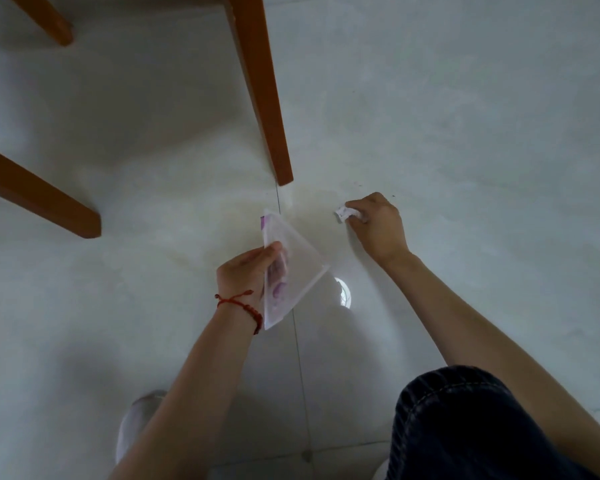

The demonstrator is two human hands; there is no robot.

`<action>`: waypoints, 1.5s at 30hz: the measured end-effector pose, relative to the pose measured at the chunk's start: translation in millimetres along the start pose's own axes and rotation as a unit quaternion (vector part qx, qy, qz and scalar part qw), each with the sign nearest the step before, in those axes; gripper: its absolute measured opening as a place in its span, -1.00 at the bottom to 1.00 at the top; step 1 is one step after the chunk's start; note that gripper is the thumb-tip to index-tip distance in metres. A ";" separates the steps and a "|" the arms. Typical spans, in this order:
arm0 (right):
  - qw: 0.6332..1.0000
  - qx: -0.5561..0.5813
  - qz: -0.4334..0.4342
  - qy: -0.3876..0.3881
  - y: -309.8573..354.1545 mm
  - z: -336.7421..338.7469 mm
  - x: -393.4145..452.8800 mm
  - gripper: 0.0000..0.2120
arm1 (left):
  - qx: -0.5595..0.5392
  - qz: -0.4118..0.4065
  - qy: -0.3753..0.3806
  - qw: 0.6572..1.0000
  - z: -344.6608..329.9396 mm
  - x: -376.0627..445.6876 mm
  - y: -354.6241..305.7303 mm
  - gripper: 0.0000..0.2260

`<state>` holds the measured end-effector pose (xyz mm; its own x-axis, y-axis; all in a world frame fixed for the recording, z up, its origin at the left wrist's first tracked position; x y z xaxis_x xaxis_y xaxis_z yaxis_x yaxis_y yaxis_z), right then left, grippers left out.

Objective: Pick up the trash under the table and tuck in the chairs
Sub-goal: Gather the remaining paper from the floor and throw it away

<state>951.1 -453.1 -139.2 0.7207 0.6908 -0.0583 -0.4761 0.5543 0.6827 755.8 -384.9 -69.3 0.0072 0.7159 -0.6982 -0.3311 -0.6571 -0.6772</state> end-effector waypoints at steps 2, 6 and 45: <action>0.991 0.085 -0.098 -0.009 -0.5 5.7 -4.4 -0.85 | 0.011 0.004 -0.001 1.000 -0.7 -0.2 -1.6 -0.76; 0.891 0.323 -0.317 0.020 9.4 27.4 -28.1 -0.82 | 0.028 0.017 -0.015 0.999 2.7 -10.4 -12.6 -0.68; 0.757 0.456 -0.464 -0.059 407.6 452.0 -177.4 -0.93 | 0.049 0.073 0.067 0.994 139.9 -424.4 -363.8 -0.73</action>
<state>856.9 -559.5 478.6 0.5973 0.1228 -0.7926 0.7702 0.1877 0.6095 741.2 -416.6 505.9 0.0765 0.5726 -0.8162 -0.4289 -0.7201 -0.5454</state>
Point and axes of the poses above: each hand's wrist, its own x-axis towards the middle knuckle, its own z-axis out of the back of the hand, y = z × x, the point moved 3 cm from there along x, towards the middle knuckle, and after that the axes turned 8 degrees about -y, right-handed, at the moved point
